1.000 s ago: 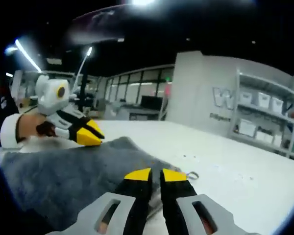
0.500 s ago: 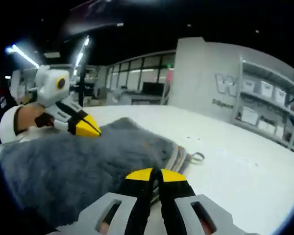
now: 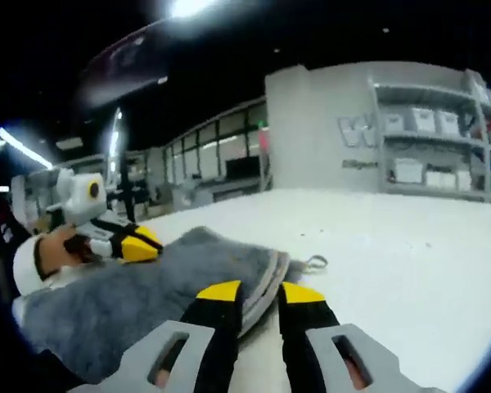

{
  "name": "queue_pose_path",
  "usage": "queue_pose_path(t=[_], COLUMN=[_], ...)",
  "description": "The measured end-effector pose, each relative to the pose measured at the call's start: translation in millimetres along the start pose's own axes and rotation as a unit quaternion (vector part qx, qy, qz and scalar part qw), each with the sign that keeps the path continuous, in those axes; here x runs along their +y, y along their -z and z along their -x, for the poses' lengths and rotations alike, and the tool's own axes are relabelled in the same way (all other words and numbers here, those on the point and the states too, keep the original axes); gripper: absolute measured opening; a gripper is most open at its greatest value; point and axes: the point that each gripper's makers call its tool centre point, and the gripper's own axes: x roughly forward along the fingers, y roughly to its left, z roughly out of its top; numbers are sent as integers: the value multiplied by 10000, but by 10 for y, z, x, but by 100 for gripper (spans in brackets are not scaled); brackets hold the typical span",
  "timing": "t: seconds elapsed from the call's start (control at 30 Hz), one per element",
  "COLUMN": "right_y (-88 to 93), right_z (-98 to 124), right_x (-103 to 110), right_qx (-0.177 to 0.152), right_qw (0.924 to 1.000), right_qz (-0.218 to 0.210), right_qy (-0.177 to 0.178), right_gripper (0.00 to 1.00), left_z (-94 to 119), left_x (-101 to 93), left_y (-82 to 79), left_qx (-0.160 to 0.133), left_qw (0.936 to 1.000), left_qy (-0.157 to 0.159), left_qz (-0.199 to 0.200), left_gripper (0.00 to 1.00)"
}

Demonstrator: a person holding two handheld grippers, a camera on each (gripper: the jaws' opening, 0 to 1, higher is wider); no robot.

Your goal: Open the folded towel by lifting each exposed corner and separating the folded layers until the towel lies flat within the target outline without major curled edges

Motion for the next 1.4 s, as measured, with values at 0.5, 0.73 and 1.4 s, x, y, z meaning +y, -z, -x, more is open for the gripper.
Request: queue_pose_path(t=[0.5,0.73,1.4], right_y=[143,99,-93], right_z=[-20,25,-4], right_x=[110,249,463], right_qx=[373,248,-125], right_qw=[9991,9993,9921], right_qz=[-182,208,1191], right_qy=[-85,-188,-361], right_gripper=[17,9,0], left_z=[-40,-50,-16], left_x=[-232,-226,-269], left_y=[12,39,-130], left_qx=[177,209,-211], left_qw=[9985,9984,9989], left_qy=[343,337,396], left_qz=[-386,-410,120], left_gripper=[7,7,11])
